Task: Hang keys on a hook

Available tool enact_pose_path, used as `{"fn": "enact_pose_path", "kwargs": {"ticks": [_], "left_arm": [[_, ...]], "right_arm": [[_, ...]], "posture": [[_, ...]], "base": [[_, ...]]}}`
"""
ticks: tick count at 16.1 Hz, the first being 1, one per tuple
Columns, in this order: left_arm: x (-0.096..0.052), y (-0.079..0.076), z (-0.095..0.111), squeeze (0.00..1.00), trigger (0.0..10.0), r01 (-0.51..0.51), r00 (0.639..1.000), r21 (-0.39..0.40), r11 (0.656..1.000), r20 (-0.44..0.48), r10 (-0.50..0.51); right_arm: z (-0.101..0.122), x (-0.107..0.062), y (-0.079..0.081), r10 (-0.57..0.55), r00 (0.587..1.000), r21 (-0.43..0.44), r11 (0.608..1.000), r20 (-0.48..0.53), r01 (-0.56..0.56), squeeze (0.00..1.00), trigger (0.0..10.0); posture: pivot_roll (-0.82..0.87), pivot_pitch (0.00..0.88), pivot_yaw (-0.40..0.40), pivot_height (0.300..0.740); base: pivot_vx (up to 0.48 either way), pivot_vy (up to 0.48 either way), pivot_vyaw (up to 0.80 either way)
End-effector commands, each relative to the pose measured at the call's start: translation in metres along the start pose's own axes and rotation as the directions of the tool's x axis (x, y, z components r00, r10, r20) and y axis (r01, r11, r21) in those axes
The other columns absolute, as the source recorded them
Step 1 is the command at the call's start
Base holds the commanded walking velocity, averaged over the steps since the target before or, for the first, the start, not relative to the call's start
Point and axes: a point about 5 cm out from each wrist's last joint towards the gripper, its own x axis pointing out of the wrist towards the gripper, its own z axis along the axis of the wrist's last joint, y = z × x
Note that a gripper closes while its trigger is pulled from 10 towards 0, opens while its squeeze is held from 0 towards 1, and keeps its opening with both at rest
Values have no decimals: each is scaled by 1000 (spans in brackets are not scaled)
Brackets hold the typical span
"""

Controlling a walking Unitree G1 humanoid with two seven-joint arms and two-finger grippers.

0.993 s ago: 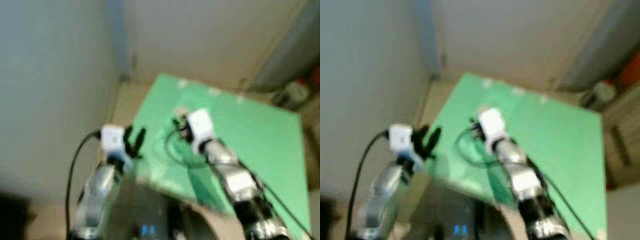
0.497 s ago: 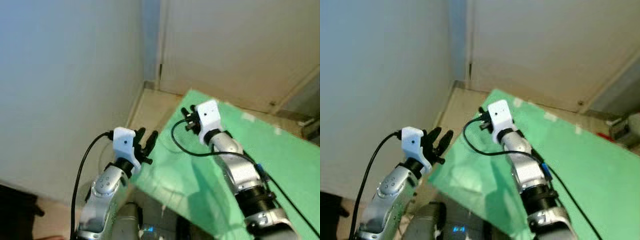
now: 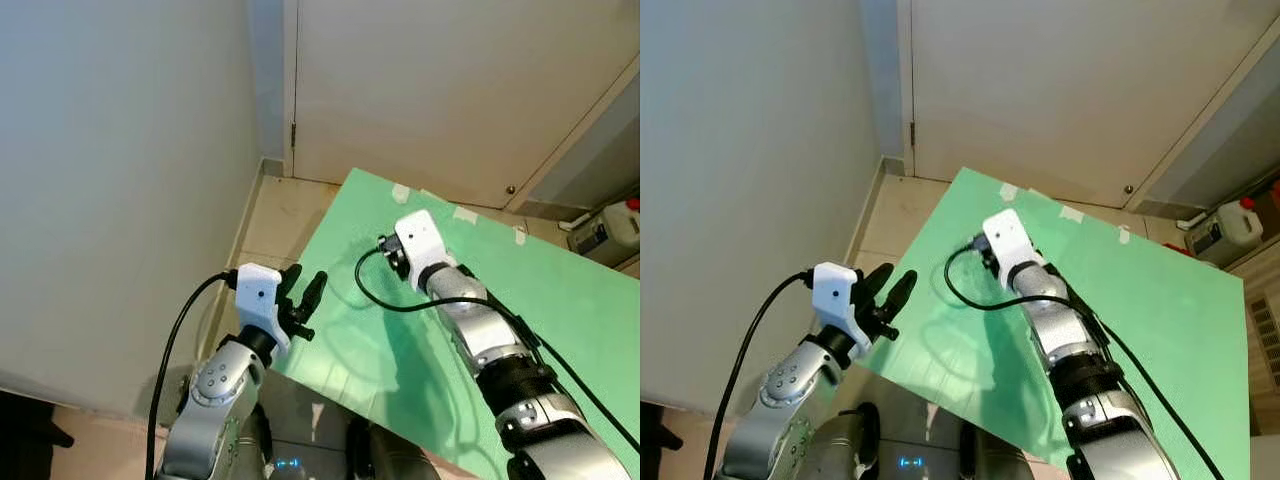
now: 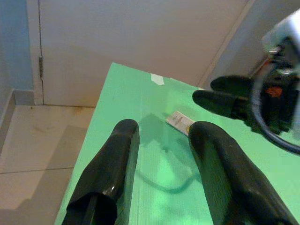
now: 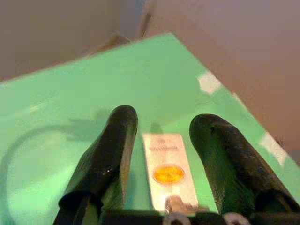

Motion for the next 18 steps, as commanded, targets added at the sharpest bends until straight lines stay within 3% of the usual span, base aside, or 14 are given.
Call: {"fn": "enact_pose_path", "kwargs": {"ticks": [1,3,5,6,7,10,13,14,16,18], "left_arm": [[-3,-8,-3,0,10000,36,999,4,999,-21,-36],[-6,-10,-3,0,10000,42,999,3,999,-28,-42],[-9,-12,-4,0,10000,47,998,4,999,-37,-47],[-11,-13,-3,0,10000,53,998,3,999,-40,-52],[-13,-14,-3,0,10000,56,997,1,998,-45,-56],[-16,-16,-3,0,10000,61,997,-7,998,-53,-61],[-14,-19,-2,0,10000,68,996,-14,998,-54,-69],[-15,-21,0,0,10000,71,996,-17,997,-53,-72],[-19,-27,3,0,10000,77,996,-23,997,-49,-78],[-29,-33,3,0,10000,81,995,-34,996,-57,-82]], "right_arm": [[-12,1,-17,-92,994,47,994,-59,94,1000,10000],[-20,-1,-35,-189,976,145,968,-109,204,1000,10000],[-36,-6,-52,-277,937,248,912,-212,326,1000,10000],[-44,-8,-53,-259,928,335,878,-268,342,0,10000],[-48,-8,-47,-200,938,431,847,-284,312,0,10000],[-45,-6,-29,-45,966,606,772,-253,194,0,10000],[-44,-4,-19,-18,963,621,761,-268,187,0,10000],[-48,-5,-17,-44,955,578,787,-294,214,0,10000],[-51,-6,-24,-114,944,526,807,-309,270,0,10000],[-37,-6,-31,-162,957,551,788,-242,273,0,10000]], "posture": [[118,244,-75,740],[119,260,-73,740],[121,272,-71,740],[122,286,-68,740],[120,292,-65,740],[109,301,-63,740],[105,310,-65,740],[104,321,-66,740],[107,353,-69,740],[101,391,-72,740]], "base": [[0,0,0],[0,0,0],[0,0,0],[0,0,0],[0,0,0],[0,0,0],[0,0,0],[0,0,0],[0,0,0],[0,0,0]]}}
